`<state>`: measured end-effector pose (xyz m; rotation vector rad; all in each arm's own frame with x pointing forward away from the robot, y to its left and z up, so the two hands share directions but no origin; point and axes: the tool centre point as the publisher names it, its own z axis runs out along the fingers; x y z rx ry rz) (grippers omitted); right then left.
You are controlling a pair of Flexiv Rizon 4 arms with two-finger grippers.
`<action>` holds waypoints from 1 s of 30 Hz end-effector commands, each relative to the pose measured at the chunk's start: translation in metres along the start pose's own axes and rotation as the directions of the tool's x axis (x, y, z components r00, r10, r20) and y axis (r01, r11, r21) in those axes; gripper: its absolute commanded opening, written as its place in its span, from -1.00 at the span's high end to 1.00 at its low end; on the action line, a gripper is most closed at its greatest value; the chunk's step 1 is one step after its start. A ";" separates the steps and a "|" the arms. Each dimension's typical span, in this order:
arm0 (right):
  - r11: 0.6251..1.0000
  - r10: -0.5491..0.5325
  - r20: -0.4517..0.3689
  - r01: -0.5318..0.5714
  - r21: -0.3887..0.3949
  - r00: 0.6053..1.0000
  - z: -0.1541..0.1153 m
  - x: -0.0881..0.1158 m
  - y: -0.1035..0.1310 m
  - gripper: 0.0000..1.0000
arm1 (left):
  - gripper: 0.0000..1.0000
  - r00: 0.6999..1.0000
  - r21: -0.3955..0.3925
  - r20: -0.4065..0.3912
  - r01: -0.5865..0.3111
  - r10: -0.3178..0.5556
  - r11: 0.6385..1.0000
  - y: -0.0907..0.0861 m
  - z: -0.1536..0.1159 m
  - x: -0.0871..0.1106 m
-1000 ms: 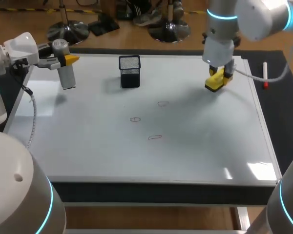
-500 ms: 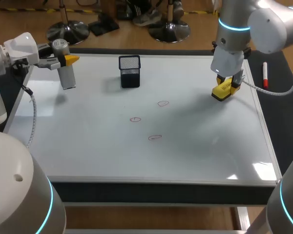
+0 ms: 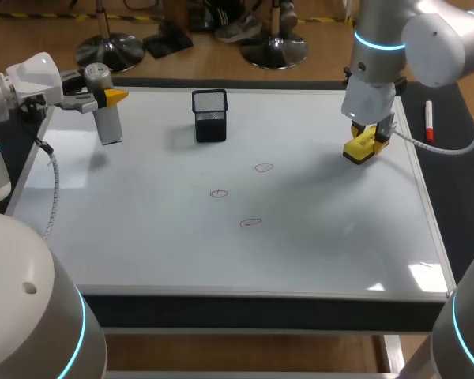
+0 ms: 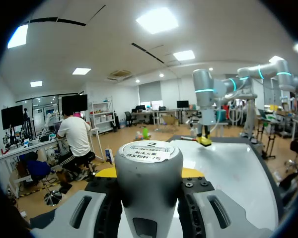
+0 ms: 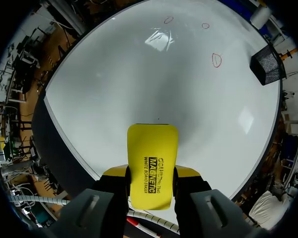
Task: Pick up the inspection probe, press it on each red-marked spot on the whiteboard one by one, put down the probe, pick up the eraser, and wipe off all the red marks.
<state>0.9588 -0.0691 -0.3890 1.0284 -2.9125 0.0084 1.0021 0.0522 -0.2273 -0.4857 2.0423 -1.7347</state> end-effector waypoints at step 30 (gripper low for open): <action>1.000 -0.001 -0.002 0.001 0.003 1.000 -0.001 0.000 -0.001 1.00 | 1.00 0.997 0.052 -0.076 -0.018 0.022 0.998 -0.013 0.012 0.105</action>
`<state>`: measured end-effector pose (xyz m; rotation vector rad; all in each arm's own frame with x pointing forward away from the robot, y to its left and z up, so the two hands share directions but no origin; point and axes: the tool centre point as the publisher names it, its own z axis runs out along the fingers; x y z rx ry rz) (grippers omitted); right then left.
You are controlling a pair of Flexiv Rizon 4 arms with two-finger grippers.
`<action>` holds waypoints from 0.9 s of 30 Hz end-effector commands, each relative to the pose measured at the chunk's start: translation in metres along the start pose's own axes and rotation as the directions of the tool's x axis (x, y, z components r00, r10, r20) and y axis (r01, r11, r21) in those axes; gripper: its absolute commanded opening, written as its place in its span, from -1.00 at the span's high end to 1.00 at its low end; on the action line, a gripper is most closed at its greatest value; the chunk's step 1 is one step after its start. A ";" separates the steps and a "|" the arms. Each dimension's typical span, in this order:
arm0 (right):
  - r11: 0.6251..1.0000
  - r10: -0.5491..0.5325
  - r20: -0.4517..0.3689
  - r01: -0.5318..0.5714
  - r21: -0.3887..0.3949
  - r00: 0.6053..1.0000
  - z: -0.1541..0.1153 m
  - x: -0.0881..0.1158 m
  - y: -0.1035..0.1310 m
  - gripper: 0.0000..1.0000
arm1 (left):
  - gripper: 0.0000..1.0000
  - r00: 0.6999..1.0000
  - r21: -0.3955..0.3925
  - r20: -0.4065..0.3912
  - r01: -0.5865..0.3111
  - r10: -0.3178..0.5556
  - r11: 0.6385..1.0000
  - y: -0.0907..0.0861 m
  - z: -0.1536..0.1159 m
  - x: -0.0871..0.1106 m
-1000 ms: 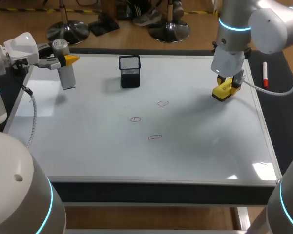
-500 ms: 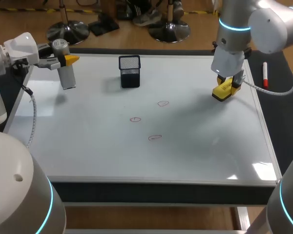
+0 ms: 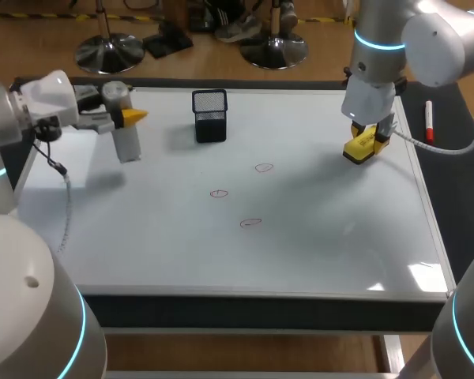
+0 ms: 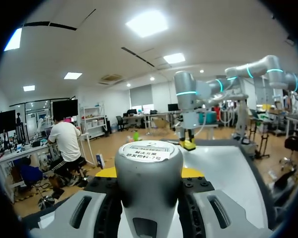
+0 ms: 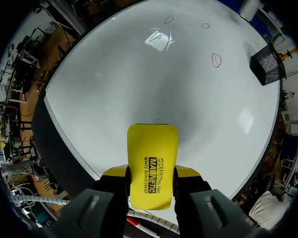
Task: Pick up the inspection probe, press it on each red-marked spot on the whiteboard one by one, put down the probe, pick up the eraser, and wipe off all the red marks.
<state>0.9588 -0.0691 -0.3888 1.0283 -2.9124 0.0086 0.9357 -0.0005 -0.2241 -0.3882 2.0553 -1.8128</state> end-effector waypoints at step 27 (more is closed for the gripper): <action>1.000 -0.001 -0.002 0.001 0.002 1.000 -0.001 0.000 -0.001 1.00 | 1.00 0.960 0.069 -0.278 0.057 -0.035 0.996 -0.002 0.084 0.120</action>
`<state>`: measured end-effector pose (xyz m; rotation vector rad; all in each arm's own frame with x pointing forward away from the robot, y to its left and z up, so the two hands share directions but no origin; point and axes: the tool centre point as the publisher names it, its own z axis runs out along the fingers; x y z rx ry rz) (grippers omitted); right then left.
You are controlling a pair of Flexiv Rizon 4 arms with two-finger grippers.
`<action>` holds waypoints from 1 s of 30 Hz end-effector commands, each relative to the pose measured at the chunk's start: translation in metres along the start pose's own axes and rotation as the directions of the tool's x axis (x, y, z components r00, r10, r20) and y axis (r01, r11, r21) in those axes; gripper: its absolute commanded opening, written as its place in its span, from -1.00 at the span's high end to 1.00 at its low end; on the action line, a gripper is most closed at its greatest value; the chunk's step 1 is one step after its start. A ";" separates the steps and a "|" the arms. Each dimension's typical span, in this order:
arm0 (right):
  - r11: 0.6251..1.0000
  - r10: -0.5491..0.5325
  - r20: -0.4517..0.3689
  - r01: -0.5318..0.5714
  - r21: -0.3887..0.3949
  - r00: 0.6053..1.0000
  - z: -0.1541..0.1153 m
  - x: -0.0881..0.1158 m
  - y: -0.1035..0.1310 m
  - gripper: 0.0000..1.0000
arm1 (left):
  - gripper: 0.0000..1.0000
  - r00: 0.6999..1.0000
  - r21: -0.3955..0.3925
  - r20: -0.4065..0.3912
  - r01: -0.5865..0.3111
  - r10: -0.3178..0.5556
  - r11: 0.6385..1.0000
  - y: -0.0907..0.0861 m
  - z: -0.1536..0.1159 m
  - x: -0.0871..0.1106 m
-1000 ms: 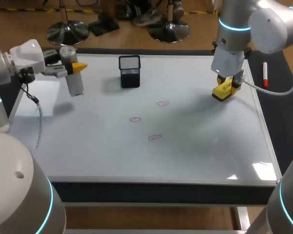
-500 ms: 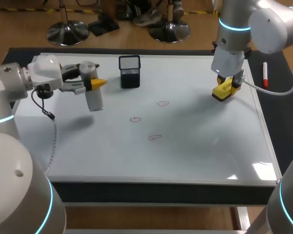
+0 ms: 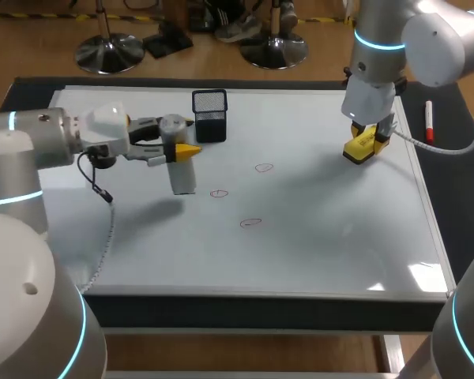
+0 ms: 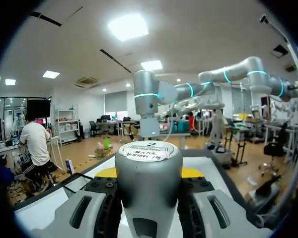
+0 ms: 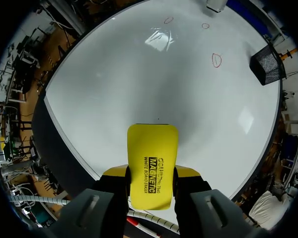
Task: Pick up the inspection probe, press it on each red-marked spot on the whiteboard one by one, put down the probe, pick up the eraser, and wipe off all the red marks.
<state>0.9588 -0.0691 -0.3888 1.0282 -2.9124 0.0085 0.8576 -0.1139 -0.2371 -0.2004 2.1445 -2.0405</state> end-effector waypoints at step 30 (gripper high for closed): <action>1.000 -0.001 -0.002 0.001 0.003 1.000 -0.001 0.000 -0.001 1.00 | 1.00 0.988 -0.020 -0.150 0.026 -0.029 0.999 0.027 0.072 -0.002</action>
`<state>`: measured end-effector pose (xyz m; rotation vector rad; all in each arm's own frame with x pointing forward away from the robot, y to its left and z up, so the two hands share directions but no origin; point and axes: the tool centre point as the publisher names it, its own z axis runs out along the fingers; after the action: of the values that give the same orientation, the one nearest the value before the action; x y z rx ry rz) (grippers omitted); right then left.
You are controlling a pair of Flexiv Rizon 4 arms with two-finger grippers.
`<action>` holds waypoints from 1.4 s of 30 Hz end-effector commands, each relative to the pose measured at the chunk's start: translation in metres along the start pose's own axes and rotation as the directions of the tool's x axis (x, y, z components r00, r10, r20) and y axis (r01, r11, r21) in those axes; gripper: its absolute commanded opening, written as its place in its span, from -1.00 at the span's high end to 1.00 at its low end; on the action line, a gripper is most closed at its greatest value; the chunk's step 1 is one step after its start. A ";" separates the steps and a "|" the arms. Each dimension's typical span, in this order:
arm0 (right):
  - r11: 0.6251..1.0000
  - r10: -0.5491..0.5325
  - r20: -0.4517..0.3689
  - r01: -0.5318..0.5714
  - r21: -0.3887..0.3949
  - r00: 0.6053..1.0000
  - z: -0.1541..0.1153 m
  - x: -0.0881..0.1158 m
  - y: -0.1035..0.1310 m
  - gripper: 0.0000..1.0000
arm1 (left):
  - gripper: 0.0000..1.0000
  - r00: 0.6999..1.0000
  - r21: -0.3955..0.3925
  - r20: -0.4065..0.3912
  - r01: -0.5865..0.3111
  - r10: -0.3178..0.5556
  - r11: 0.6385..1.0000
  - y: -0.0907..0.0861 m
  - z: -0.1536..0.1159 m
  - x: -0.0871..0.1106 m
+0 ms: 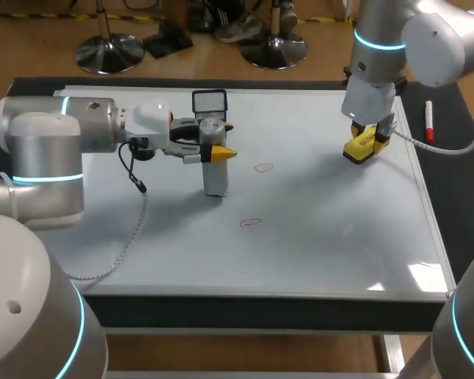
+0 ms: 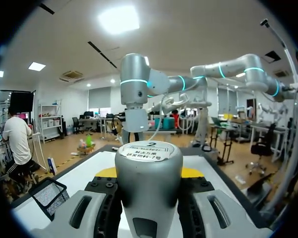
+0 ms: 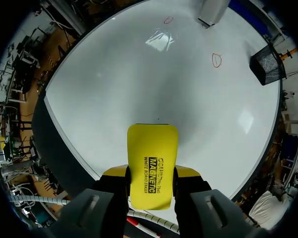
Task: Pick up the inspection probe, press it on each red-marked spot on the whiteboard one by one, put down the probe, pick up the eraser, and wipe off all the red marks.
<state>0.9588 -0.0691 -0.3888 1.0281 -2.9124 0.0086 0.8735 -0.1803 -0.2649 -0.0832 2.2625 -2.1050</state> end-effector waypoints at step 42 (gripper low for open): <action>1.000 -0.001 -0.002 0.001 0.003 1.000 -0.001 0.000 -0.001 1.00 | 1.00 1.000 -0.024 0.004 0.028 -0.028 0.999 0.018 0.007 -0.005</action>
<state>0.9588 -0.0691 -0.3887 1.0281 -2.9124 0.0086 0.8791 -0.1857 -0.2808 -0.1172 2.2984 -2.0909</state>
